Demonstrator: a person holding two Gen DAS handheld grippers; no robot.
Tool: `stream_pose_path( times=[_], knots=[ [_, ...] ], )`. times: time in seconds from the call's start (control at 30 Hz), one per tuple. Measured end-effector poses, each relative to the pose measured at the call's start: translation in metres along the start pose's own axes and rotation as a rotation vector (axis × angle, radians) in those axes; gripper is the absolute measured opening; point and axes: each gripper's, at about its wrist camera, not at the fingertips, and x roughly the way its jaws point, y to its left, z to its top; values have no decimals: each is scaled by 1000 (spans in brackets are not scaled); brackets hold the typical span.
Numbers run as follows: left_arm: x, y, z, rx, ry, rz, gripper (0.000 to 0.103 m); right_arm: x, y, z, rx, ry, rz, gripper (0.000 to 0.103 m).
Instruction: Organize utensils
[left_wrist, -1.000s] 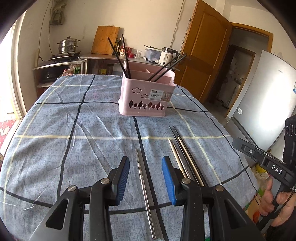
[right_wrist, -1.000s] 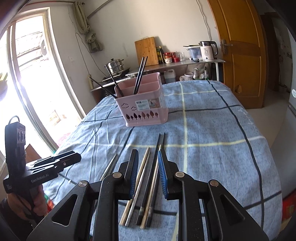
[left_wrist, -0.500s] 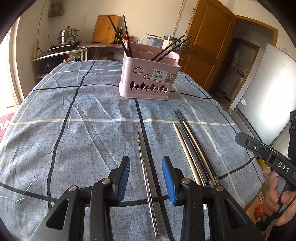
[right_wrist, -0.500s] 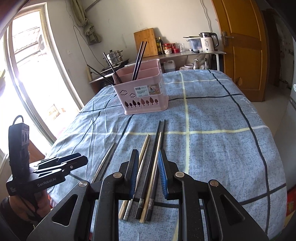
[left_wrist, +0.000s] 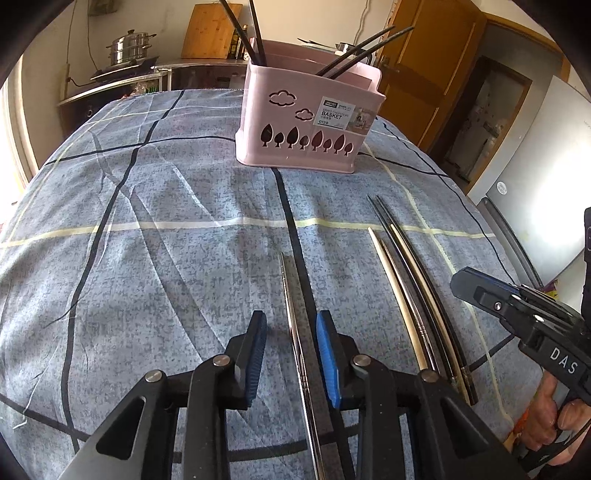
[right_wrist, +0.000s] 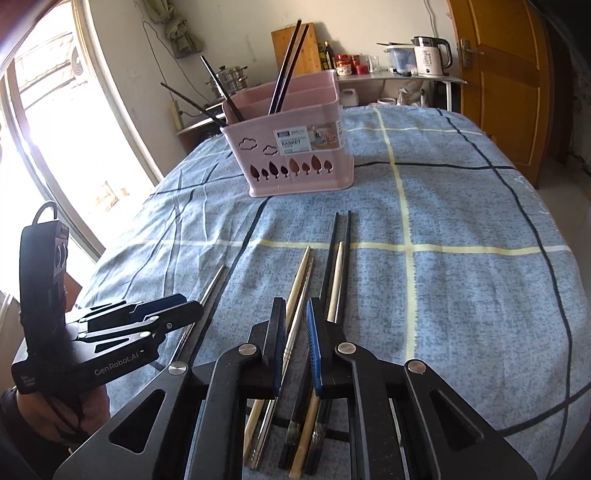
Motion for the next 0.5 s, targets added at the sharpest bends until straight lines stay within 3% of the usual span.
stream_pose_path(
  times=[0.5],
  knots=[
    [13, -4, 10, 34, -7, 14, 28, 51, -2, 10, 12, 110, -41, 5]
  ],
)
